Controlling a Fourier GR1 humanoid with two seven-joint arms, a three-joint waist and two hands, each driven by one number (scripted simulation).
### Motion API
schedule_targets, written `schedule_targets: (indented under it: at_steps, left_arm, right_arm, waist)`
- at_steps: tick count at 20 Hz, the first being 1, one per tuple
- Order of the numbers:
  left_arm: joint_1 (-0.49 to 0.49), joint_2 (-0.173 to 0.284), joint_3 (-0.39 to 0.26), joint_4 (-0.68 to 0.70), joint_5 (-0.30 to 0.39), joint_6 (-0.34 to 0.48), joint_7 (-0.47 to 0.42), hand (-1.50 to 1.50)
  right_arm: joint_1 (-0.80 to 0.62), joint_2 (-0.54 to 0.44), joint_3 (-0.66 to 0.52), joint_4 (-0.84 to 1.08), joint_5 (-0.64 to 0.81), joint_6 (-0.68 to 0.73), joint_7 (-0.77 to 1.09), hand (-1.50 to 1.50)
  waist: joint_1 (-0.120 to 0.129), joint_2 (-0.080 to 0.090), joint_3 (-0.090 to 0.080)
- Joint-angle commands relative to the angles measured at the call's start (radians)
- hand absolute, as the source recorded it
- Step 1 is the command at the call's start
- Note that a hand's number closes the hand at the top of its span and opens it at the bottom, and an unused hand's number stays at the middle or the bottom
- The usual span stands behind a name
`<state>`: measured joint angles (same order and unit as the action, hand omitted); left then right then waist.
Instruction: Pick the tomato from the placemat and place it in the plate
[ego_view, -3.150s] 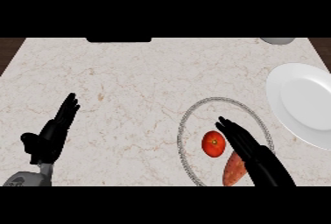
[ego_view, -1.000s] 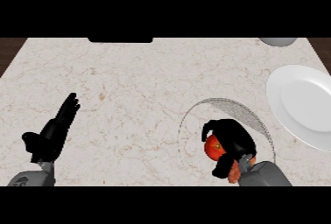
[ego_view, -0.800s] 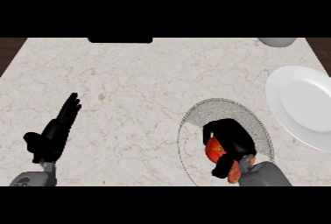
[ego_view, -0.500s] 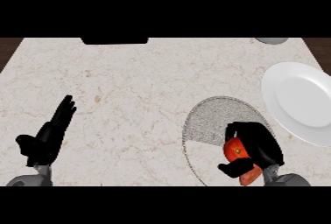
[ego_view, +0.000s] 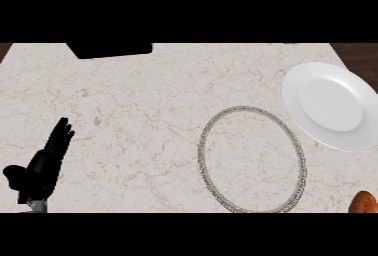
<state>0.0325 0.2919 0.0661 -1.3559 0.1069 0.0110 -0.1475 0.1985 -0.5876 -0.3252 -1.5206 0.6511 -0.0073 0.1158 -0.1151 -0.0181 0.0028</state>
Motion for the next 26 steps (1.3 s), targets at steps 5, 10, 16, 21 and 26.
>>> schedule_targets:
  at_steps: [5,10,16,21,26]
  left_arm:
    - [-0.035,-0.015,-0.038,-0.04,-0.025,-0.006,0.03,0.0]
    - [-0.048,-0.035,-0.048,0.029,-0.054,-0.016,-0.042,0.0]
    - [-0.058,-0.016,-0.018,-0.011,-0.026,-0.052,0.023,0.0]
    - [-0.114,-0.031,-0.017,0.004,-0.056,-0.037,0.058,0.0]
    - [-0.098,-0.028,-0.02,0.014,-0.056,-0.068,0.036,0.0]
  right_arm:
    - [0.253,-0.124,-0.436,0.035,-0.277,0.02,-0.335,1.5]
    - [0.207,-0.145,-0.58,0.021,-0.346,0.027,-0.365,1.5]
    - [0.164,-0.109,-0.593,-0.134,-0.365,0.111,-0.262,1.5]
    - [0.059,-0.134,-0.545,-0.165,-0.313,0.145,-0.162,1.5]
    - [-0.114,-0.176,-0.356,-0.121,-0.253,0.152,-0.034,1.5]
  waist:
    - [0.069,0.01,-0.003]
    - [0.097,0.016,-0.003]
    - [0.113,0.017,-0.003]
    - [0.114,0.018,-0.003]
    - [0.126,0.021,-0.003]
